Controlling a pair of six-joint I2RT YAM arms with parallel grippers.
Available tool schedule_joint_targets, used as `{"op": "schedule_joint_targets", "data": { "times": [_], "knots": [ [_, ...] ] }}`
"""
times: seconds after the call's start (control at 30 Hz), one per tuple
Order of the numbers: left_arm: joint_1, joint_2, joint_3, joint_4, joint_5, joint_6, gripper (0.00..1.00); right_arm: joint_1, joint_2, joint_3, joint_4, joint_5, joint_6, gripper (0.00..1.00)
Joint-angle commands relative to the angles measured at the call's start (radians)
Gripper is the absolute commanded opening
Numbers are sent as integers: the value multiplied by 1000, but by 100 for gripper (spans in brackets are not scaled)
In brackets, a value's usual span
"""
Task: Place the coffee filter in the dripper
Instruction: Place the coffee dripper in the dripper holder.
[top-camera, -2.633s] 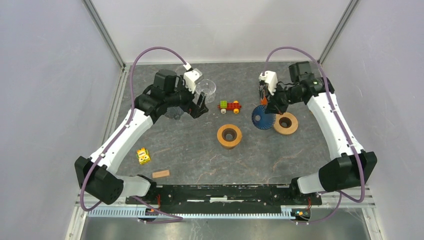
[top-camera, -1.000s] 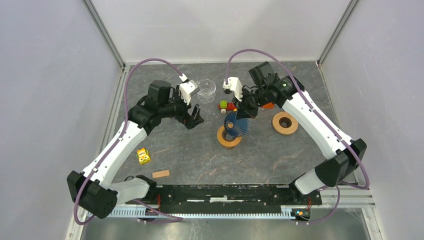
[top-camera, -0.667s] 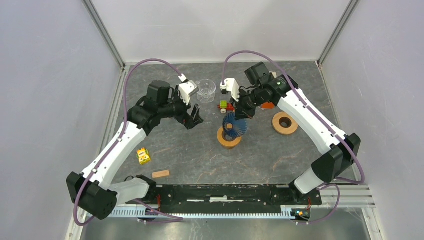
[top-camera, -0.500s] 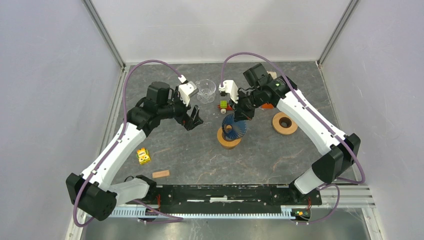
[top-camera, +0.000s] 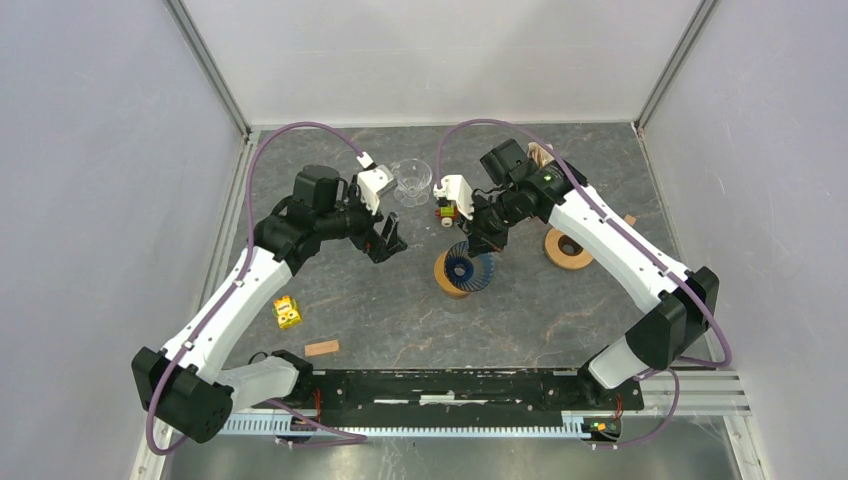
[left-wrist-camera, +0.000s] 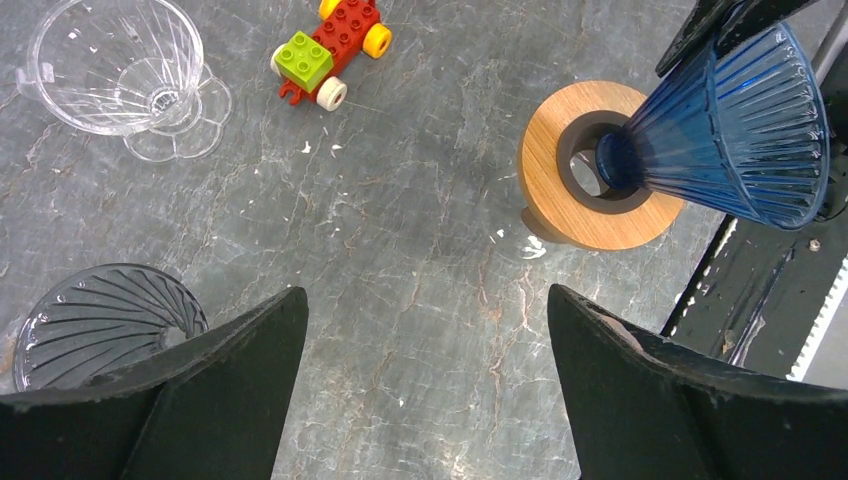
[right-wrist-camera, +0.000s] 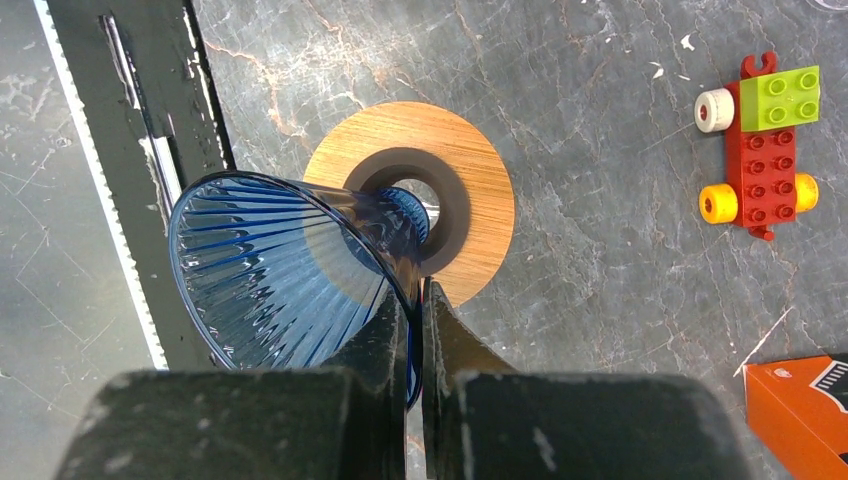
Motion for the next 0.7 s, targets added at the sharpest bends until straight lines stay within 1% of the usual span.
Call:
{"op": "schedule_joint_targets", "data": {
  "times": [0.0, 0.13, 0.23, 0.33, 0.5, 0.67],
  "knots": [
    [6, -29, -7, 47, 49, -5, 95, 5, 13, 16, 6, 4, 8, 0],
    [5, -26, -15, 50, 49, 3, 94, 5, 43, 26, 2, 10, 8, 5],
    [3, -24, -16, 56, 44, 3, 94, 5, 62, 33, 2, 14, 8, 5],
    [0, -21, -9, 57, 60, -6, 93, 5, 75, 36, 0, 14, 8, 8],
    [-7, -13, -26, 70, 62, -6, 93, 5, 93, 58, 5, 24, 13, 25],
    [-21, -10, -35, 71, 57, -1, 93, 4, 105, 87, 15, 37, 20, 37]
  ]
}}
